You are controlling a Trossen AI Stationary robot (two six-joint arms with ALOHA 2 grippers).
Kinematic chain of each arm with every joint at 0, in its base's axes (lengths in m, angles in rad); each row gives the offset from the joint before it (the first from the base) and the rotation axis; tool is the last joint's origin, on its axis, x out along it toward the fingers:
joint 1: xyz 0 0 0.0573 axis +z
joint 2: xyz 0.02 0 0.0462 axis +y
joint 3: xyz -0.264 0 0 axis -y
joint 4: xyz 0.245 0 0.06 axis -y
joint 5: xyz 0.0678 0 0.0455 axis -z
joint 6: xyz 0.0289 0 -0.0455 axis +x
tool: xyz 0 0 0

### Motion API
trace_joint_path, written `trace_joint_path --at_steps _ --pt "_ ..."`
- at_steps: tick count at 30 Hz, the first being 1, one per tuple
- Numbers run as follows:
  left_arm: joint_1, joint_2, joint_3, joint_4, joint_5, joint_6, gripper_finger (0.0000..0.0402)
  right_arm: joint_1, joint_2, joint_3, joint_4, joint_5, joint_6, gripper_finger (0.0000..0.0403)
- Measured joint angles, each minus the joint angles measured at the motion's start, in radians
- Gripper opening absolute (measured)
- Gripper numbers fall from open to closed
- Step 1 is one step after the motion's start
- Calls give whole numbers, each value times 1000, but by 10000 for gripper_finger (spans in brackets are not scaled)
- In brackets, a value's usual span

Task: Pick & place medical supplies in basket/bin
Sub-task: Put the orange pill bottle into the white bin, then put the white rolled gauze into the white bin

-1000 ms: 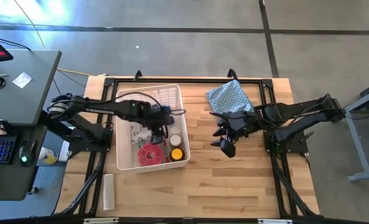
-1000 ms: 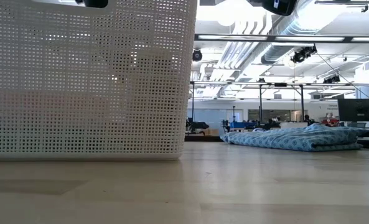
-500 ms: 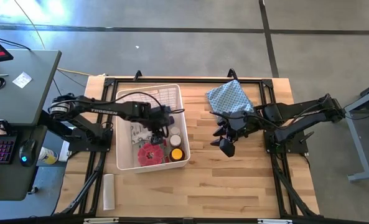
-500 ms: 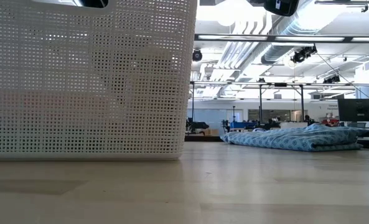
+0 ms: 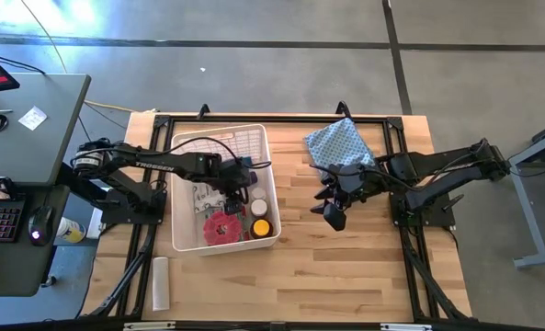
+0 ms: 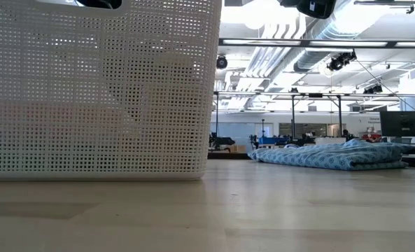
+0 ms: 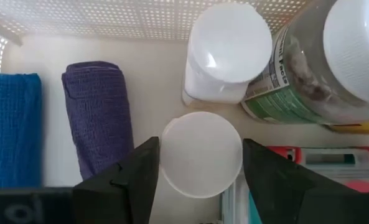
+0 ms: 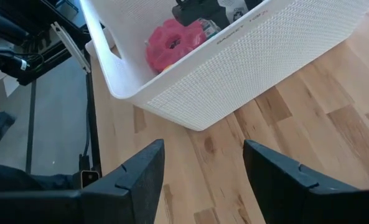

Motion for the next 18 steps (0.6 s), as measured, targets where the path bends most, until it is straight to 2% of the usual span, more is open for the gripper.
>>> trace_joint_path --at_steps 4,18 --pt "0 0 13 -30 0 0 254 0 0 0 0 2 0 208" --pt "0 0 208 -282 -1 0 310 0 0 0 0 15 -27 209"
